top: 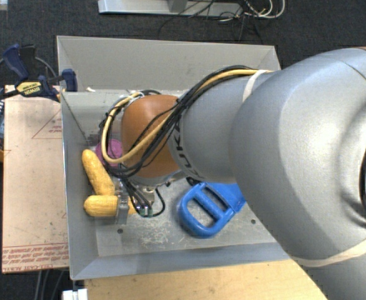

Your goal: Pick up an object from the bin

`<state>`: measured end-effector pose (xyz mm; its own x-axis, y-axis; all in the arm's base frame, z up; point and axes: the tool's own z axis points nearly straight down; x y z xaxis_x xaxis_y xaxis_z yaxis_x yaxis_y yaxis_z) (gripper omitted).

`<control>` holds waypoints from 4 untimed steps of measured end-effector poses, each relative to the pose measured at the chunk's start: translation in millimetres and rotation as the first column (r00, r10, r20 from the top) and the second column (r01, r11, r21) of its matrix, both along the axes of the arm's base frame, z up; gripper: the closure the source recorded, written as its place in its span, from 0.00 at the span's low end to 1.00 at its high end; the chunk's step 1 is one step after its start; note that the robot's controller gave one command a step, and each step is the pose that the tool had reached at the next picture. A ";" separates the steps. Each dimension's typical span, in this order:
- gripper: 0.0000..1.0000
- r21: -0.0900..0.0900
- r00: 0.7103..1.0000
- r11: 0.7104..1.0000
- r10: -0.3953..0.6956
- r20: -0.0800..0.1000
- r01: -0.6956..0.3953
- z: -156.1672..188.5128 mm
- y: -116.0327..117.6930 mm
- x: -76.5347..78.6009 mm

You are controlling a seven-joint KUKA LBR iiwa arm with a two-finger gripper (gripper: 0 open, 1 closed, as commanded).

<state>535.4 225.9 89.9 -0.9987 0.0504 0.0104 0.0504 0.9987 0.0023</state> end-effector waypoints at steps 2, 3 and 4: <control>1.00 0.004 0.999 0.999 0.046 0.010 -0.046 34.5 7.9 1.3; 1.00 -0.002 1.000 1.000 -0.028 -0.001 0.028 4.4 10.7 3.5; 1.00 -0.008 0.999 0.999 0.039 0.008 -0.039 -14.6 18.4 24.0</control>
Offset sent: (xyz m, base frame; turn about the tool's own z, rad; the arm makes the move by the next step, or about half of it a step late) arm 0.0031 0.0062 -0.0089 -0.0525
